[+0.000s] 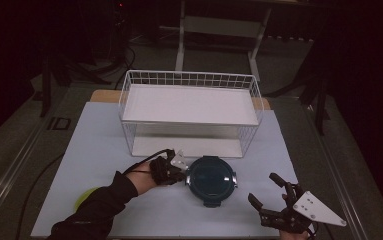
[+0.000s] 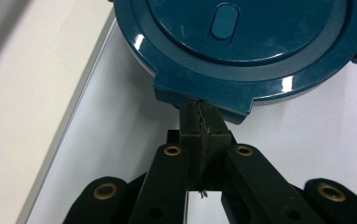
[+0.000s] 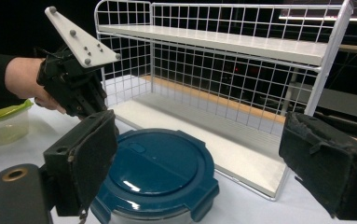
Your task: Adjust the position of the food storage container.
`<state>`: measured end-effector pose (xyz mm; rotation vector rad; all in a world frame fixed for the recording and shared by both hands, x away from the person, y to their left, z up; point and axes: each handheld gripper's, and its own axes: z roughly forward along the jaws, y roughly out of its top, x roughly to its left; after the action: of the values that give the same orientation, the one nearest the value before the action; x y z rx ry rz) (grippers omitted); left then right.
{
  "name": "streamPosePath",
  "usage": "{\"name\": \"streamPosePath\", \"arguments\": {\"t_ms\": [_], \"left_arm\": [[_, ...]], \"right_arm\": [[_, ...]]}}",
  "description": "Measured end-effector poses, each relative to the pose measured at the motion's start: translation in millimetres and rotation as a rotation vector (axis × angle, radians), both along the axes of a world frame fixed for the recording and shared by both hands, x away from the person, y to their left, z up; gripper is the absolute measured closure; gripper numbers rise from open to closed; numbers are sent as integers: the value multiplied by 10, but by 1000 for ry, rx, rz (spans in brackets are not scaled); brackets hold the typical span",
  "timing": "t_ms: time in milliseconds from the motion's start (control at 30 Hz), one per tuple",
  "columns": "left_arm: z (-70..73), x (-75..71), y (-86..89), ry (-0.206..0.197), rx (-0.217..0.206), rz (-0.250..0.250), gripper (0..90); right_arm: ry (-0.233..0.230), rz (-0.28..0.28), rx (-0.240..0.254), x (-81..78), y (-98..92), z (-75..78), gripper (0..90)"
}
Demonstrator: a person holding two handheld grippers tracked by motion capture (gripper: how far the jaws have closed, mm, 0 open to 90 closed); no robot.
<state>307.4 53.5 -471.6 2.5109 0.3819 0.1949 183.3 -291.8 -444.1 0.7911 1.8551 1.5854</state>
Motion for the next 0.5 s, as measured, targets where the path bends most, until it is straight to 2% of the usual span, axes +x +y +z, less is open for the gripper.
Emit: {"name": "streamPosePath", "arguments": {"t_ms": [233,300,367,500], "left_arm": [[-6,5,-30,5,-9,-1,884],[5,-20,0,5,-39,7,883],[5,-20,0,5,-39,7,882],[116,-49,102,1,-79,39,879]], "right_arm": [[9,5,-7,6,10,-6,109],[12,8,-10,2,16,-4,109],[11,10,-8,-4,19,-3,109],[5,8,-13,-17,29,3,109]]}}
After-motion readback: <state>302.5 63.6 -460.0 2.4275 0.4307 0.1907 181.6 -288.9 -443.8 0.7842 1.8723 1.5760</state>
